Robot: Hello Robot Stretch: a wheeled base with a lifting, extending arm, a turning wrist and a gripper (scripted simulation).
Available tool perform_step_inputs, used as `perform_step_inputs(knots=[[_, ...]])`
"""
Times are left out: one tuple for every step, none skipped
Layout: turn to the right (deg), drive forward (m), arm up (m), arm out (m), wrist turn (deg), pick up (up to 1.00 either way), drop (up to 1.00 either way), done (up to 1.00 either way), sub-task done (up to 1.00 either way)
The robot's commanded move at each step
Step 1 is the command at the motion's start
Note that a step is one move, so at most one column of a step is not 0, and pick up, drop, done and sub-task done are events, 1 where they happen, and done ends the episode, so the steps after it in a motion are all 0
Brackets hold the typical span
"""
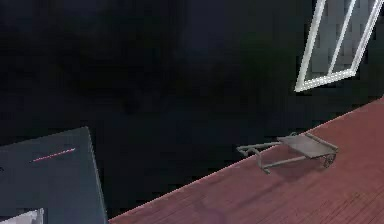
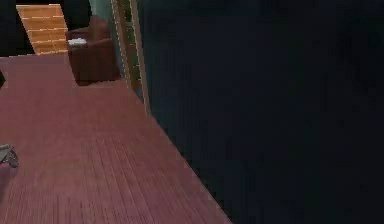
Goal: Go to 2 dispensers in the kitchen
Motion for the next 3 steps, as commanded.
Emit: perform_step_inputs(knots=[[45.0,0.0,0.0,0.0,0.0,0.0,0.0,0.0,0.0],[45.0,0.0,0.0,0.0,0.0,0.0,0.0,0.0,0.0],[45.0,0.0,0.0,0.0,0.0,0.0,0.0,0.0,0.0]])
